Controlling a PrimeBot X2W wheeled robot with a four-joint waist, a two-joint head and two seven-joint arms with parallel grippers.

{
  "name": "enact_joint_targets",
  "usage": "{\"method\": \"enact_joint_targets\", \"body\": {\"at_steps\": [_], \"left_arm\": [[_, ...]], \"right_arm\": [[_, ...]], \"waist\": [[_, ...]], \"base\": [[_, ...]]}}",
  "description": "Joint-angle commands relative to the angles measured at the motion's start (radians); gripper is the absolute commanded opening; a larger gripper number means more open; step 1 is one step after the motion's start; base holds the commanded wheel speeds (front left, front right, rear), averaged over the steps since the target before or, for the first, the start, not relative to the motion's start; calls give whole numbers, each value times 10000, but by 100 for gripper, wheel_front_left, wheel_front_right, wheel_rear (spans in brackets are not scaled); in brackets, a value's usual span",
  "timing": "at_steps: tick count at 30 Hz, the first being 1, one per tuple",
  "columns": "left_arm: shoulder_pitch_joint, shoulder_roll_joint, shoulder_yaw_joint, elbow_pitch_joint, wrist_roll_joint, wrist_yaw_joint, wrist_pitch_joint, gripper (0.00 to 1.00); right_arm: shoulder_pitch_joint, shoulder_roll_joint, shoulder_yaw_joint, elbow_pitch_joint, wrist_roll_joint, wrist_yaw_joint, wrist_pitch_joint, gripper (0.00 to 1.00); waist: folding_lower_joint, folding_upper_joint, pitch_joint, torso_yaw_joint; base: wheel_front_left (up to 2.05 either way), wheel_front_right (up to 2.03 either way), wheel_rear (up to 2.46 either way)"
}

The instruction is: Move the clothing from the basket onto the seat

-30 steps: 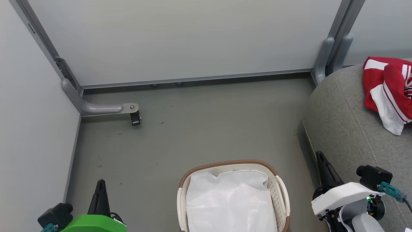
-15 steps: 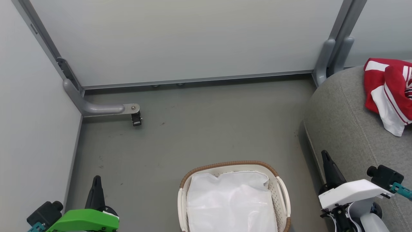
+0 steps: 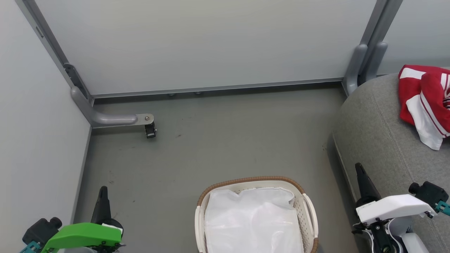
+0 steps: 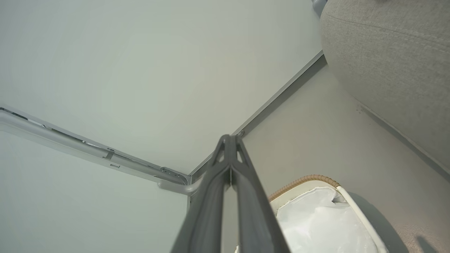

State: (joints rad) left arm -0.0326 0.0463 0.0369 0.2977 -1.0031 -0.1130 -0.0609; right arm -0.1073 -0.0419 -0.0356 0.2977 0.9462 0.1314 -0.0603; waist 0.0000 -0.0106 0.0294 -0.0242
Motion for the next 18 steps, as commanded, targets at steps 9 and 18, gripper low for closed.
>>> {"method": "enact_joint_targets", "body": {"at_steps": [9, 18], "left_arm": [[-368, 44, 182, -199, -1132, -61, 322, 0], [-455, 47, 289, -259, -1974, -91, 576, 0]], "right_arm": [[-70, -71, -172, -215, 1222, -6, 328, 0], [-62, -77, -282, -275, 2162, -7, 575, 0]], "waist": [[0, 50, -33, 30], [0, 57, -64, 59]], "base": [[0, 0, 0], [0, 0, 0]]}}
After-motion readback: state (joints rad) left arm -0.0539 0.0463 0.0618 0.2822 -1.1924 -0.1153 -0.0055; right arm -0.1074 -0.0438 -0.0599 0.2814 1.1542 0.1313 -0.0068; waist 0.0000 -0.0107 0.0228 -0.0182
